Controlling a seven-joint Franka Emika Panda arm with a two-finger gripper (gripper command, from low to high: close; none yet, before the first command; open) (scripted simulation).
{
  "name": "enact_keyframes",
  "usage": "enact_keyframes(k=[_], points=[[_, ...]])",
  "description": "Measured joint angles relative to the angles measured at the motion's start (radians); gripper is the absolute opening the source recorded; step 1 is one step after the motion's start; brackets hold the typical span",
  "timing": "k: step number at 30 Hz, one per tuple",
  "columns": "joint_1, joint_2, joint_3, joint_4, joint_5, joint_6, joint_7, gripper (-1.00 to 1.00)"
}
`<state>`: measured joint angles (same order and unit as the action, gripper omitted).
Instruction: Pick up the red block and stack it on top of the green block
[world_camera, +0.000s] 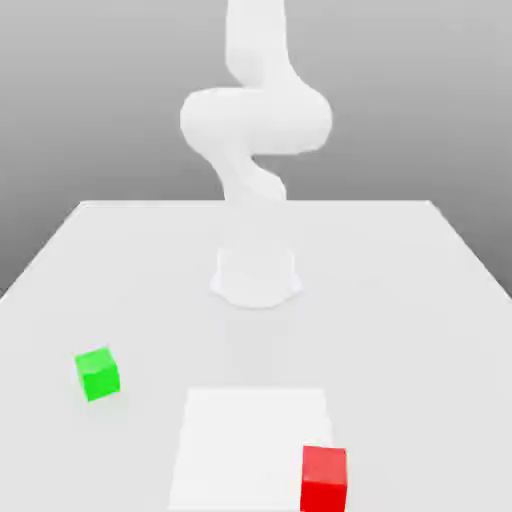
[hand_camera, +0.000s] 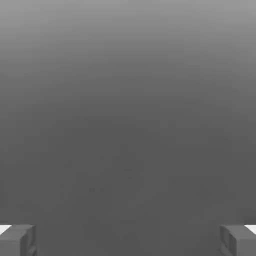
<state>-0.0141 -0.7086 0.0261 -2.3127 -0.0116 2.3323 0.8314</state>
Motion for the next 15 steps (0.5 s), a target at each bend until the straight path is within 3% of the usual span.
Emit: enact_keyframes(k=[15], points=[[-0.039,0.551,0.114,-0.077,-0.087,0.195,0.202,0.00]])
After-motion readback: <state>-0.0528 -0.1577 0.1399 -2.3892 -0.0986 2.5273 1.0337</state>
